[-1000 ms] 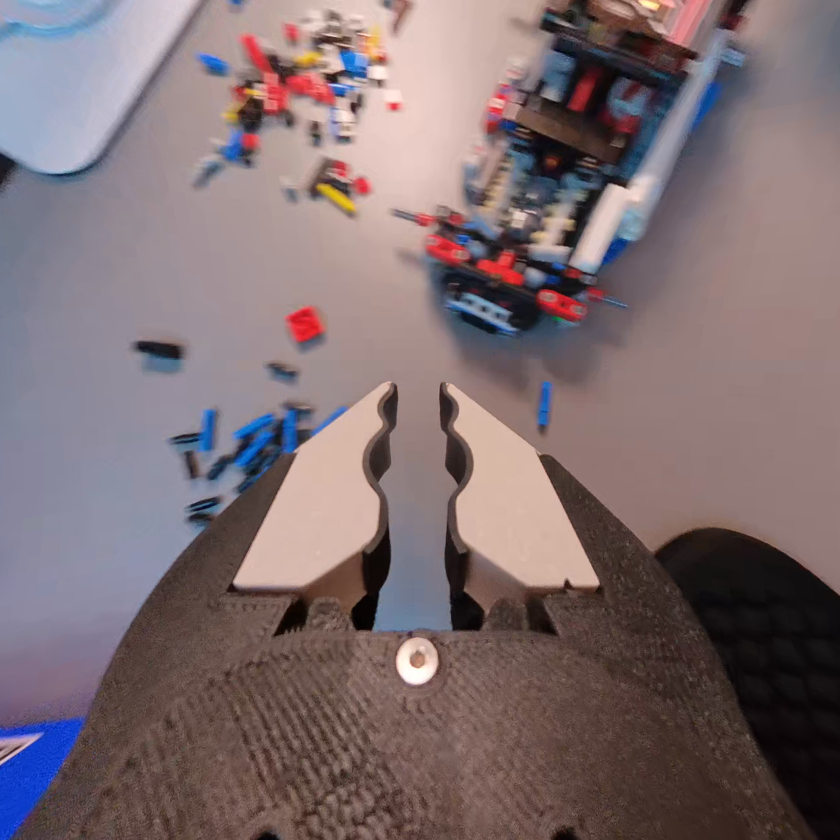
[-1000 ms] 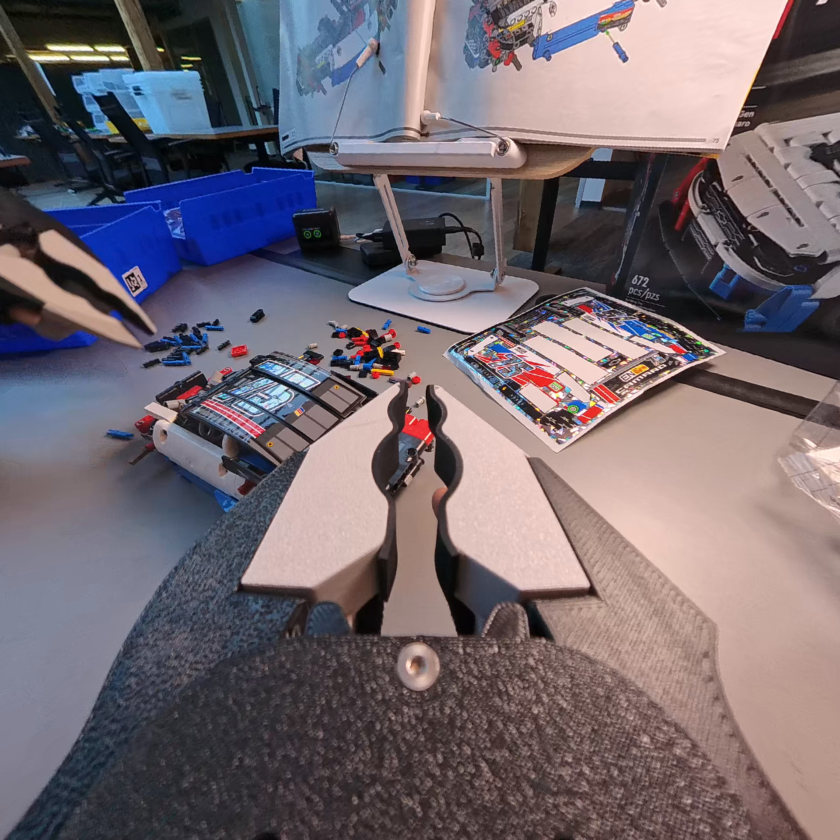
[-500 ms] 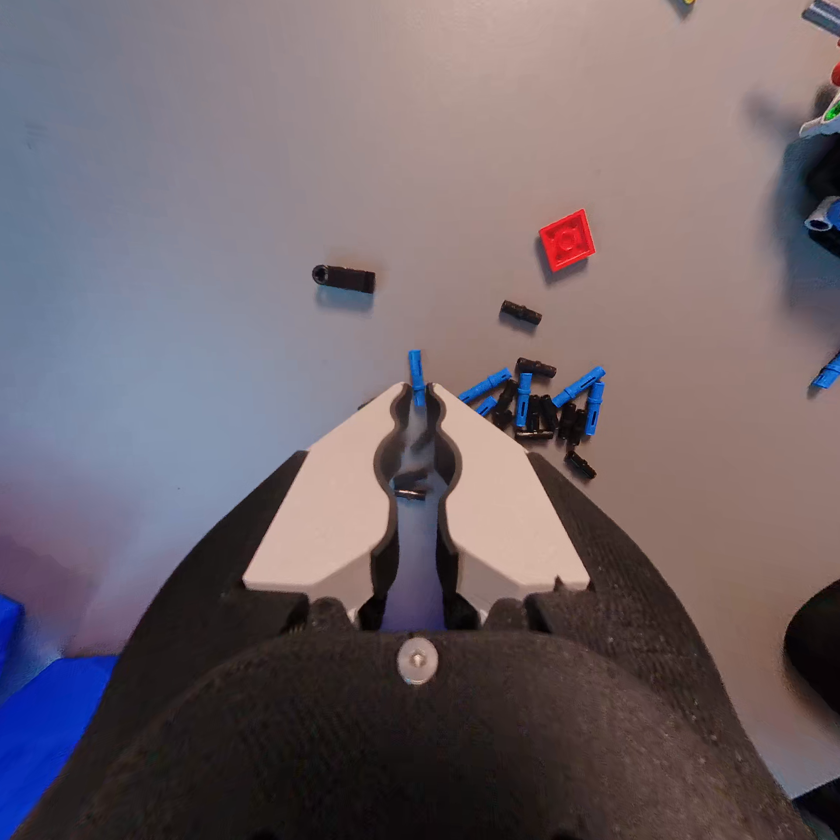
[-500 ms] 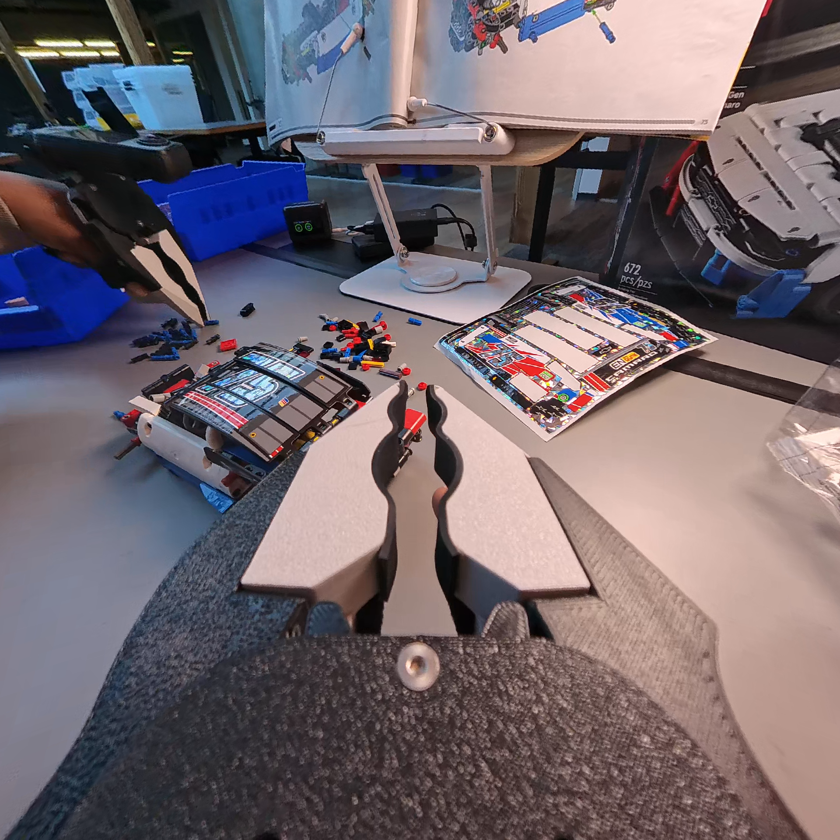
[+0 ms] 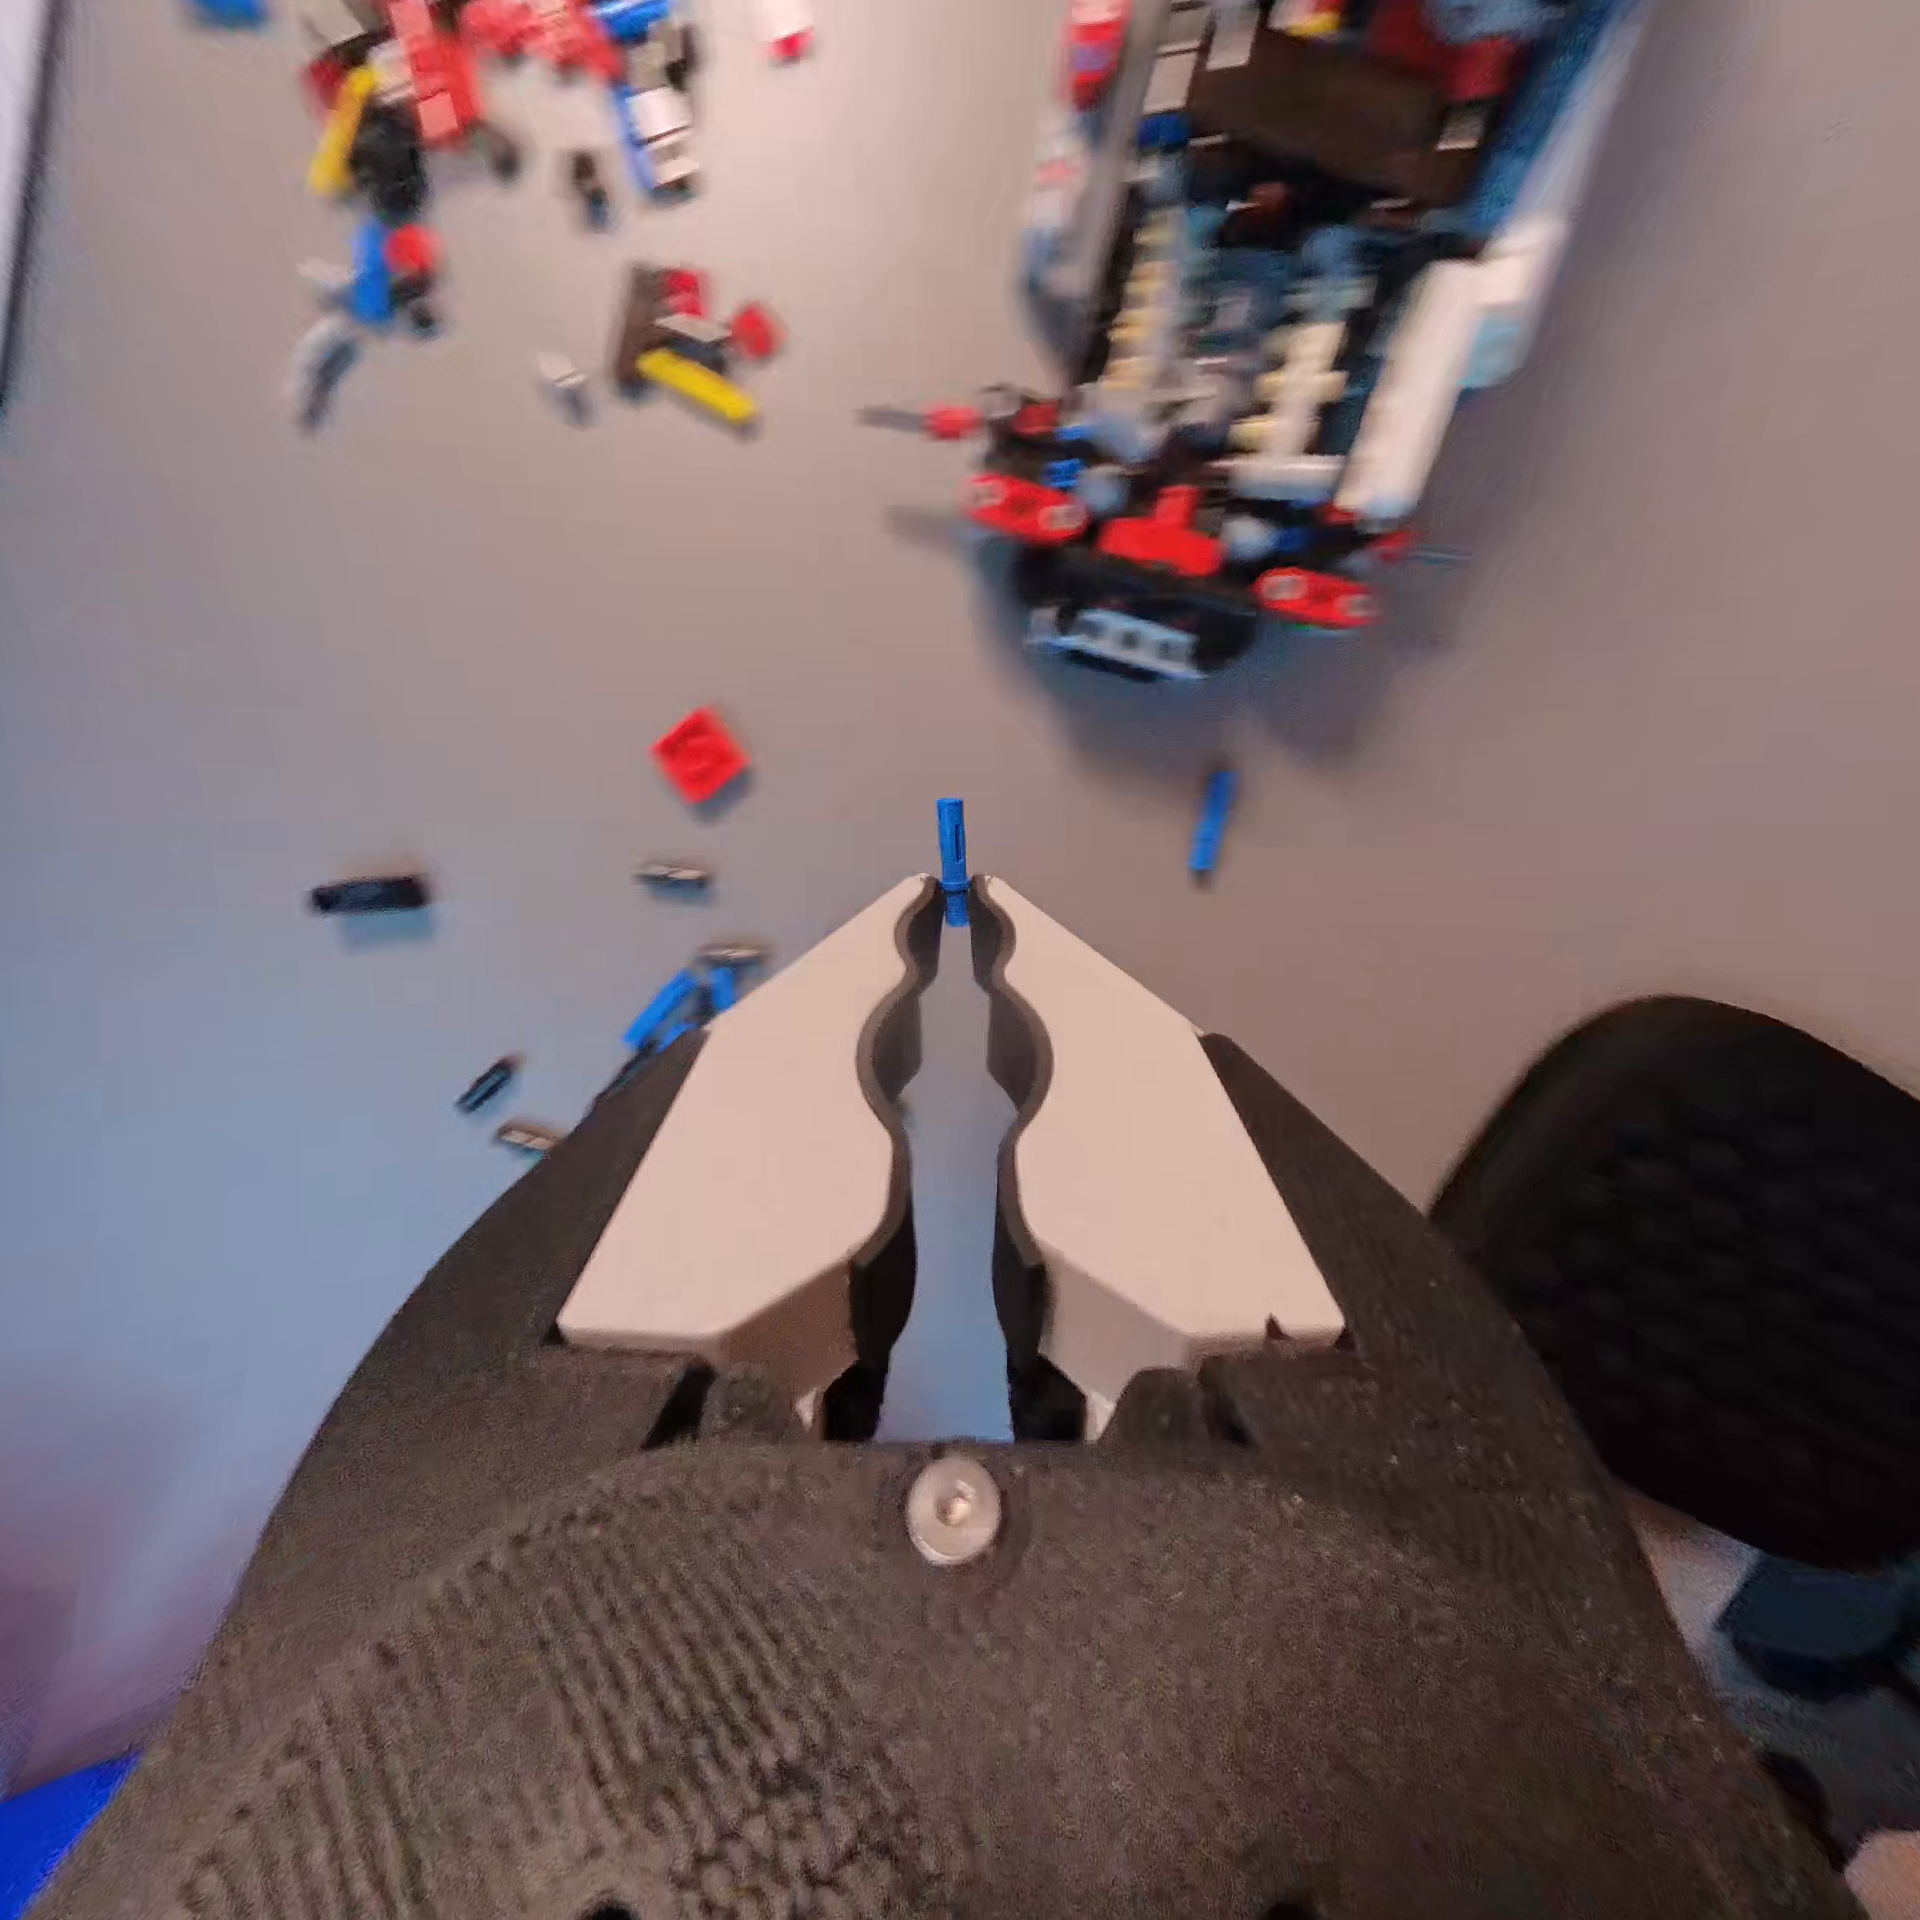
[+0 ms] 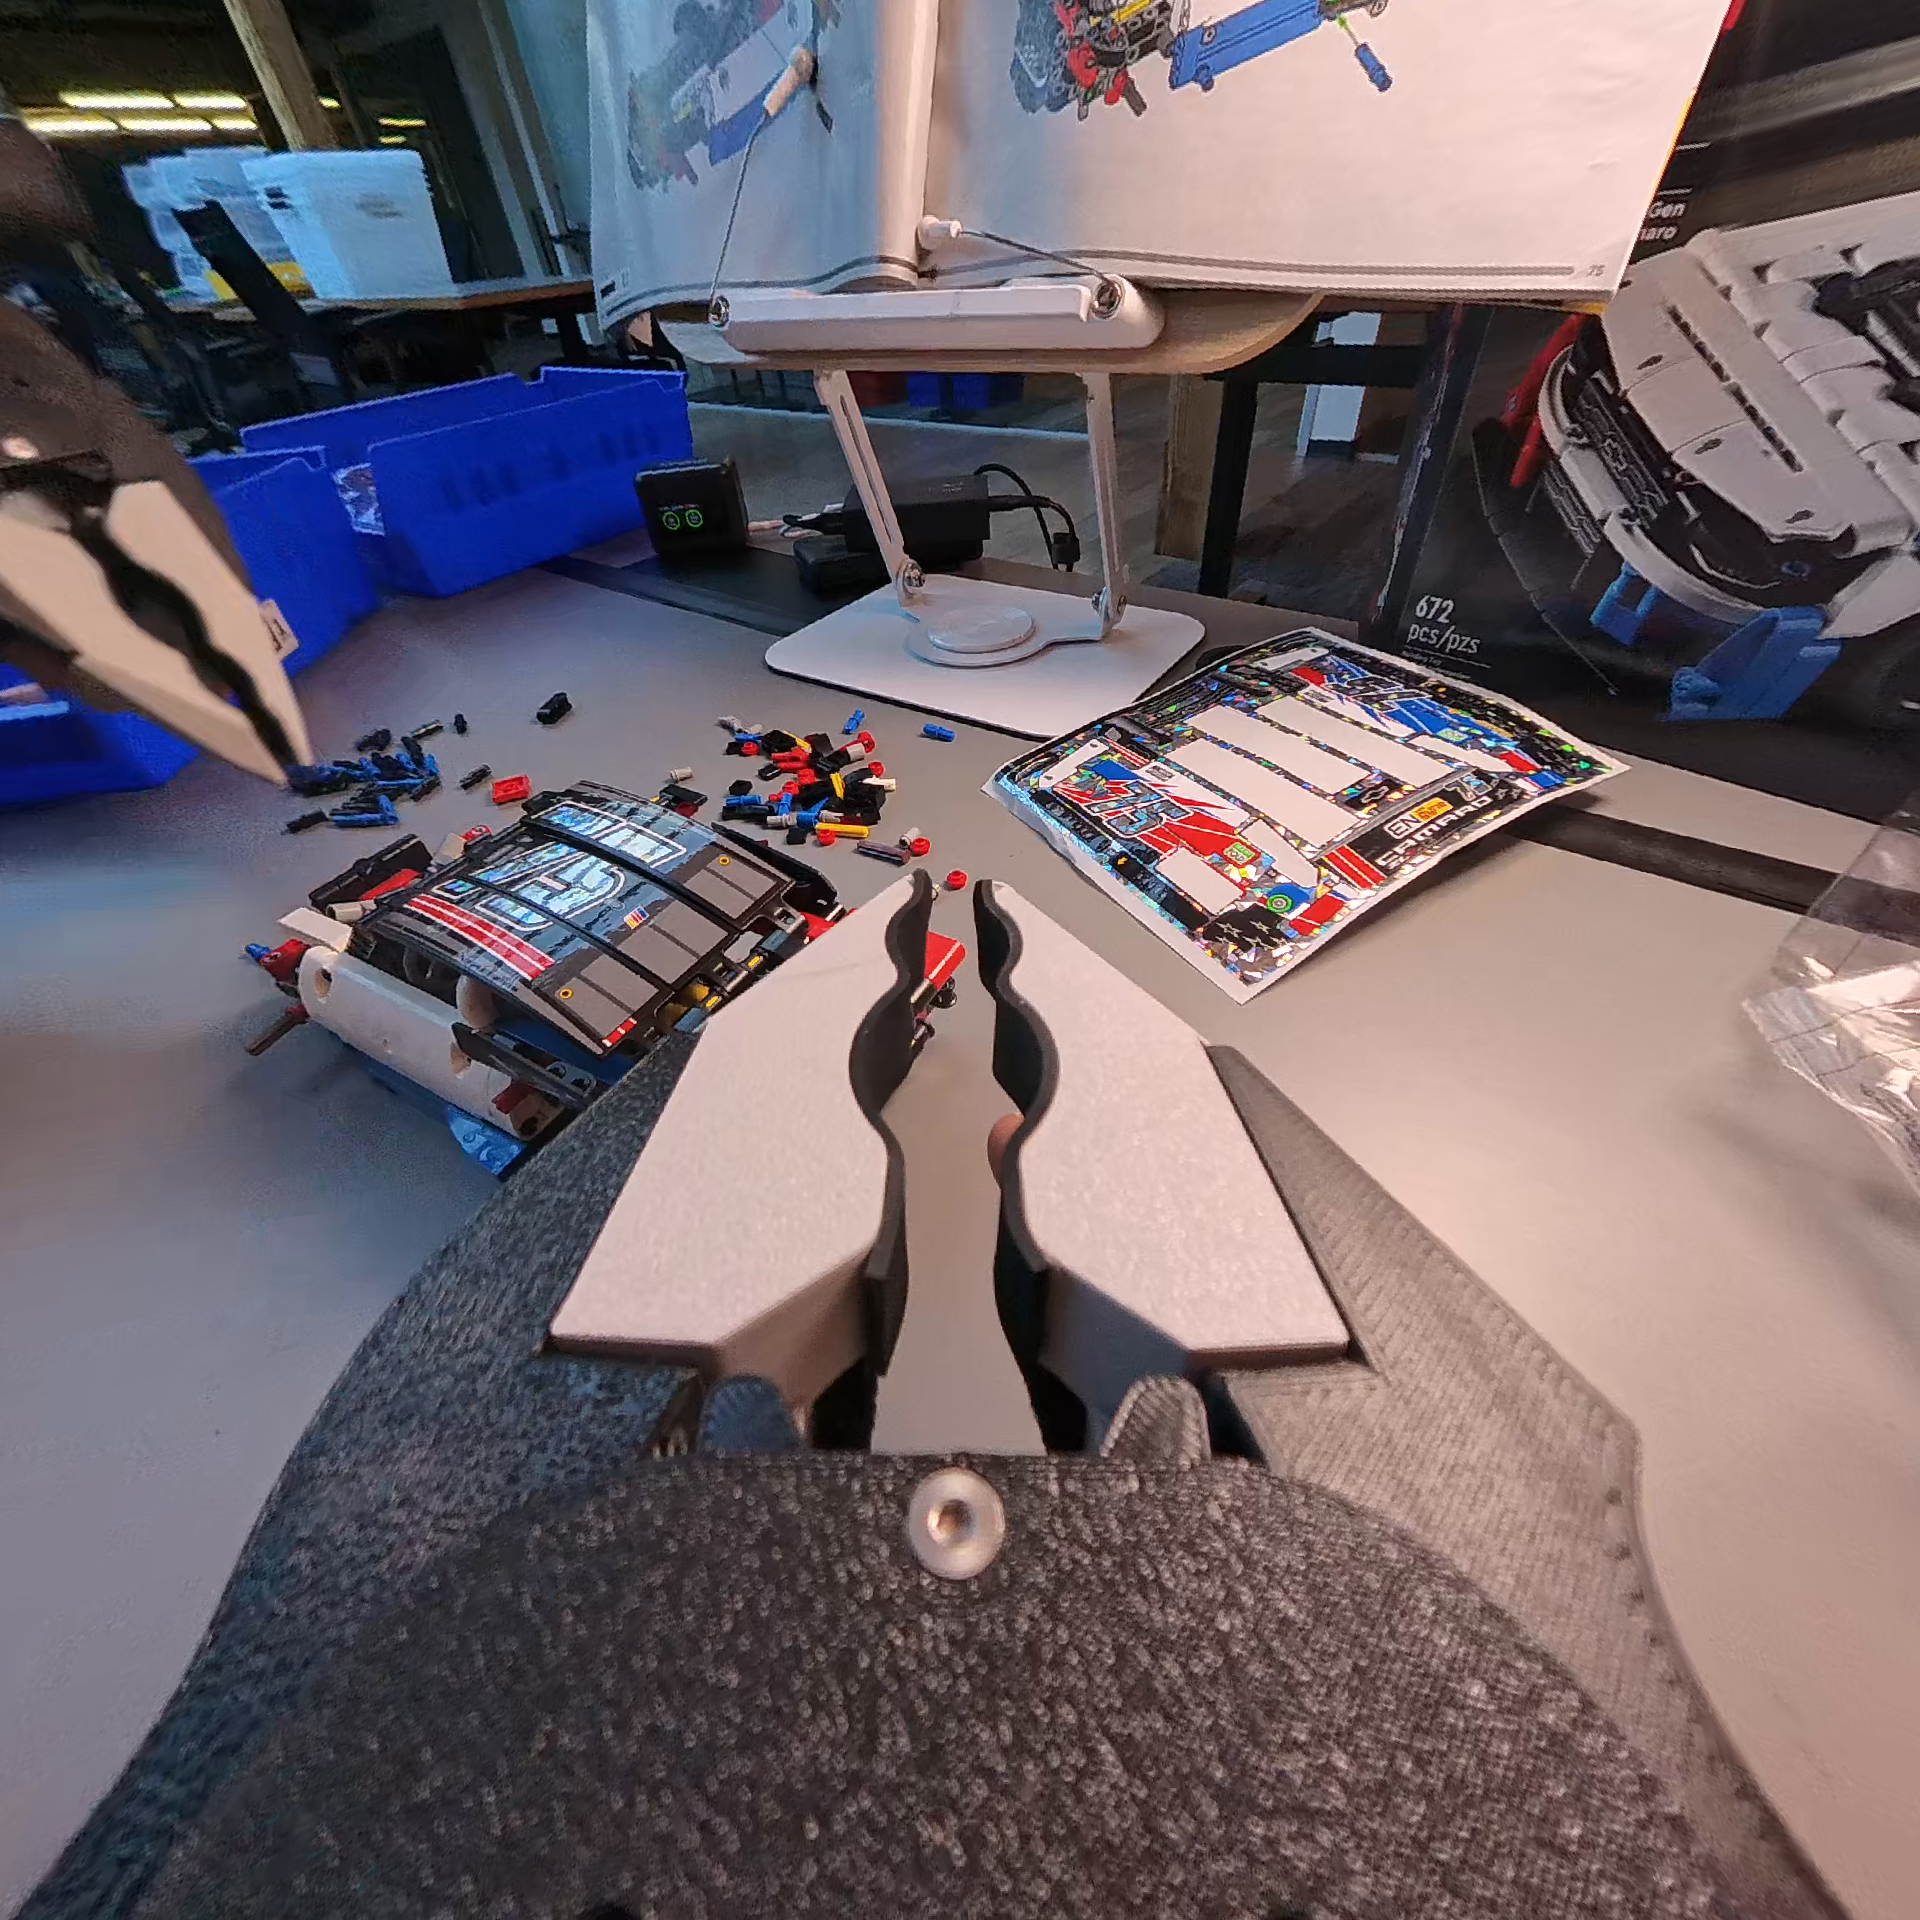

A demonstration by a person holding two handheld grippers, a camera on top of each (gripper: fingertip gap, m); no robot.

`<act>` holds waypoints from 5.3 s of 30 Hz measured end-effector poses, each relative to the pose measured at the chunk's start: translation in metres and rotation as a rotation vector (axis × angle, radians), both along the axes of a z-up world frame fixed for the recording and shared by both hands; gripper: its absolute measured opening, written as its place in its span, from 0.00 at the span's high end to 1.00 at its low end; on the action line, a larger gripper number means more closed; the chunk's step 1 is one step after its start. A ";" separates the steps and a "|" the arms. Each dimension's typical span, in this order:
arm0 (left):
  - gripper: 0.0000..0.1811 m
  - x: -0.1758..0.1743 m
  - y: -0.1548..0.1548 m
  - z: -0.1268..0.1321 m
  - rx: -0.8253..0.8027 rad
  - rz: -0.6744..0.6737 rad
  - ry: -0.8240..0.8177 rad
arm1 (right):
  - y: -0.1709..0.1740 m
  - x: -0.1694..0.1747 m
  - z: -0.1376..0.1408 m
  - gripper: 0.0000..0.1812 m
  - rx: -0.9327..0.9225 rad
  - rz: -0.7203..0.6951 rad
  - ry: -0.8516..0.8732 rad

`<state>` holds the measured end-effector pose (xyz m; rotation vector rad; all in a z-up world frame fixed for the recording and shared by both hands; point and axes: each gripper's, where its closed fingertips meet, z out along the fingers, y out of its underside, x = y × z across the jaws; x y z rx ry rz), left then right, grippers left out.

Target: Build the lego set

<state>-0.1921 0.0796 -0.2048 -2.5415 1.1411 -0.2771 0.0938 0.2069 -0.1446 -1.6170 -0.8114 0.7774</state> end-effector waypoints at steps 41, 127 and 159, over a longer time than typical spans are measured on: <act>0.78 0.016 0.005 0.017 0.786 0.480 -0.391 | -0.045 -0.070 0.016 0.97 0.001 -0.093 -0.136; 0.71 0.028 -0.039 0.004 0.602 0.391 -0.413 | -0.116 -0.095 0.040 0.72 -0.134 0.217 -0.017; 0.98 0.044 -0.011 0.012 0.631 0.244 -0.543 | -0.048 -0.039 -0.031 0.67 0.226 0.131 -0.323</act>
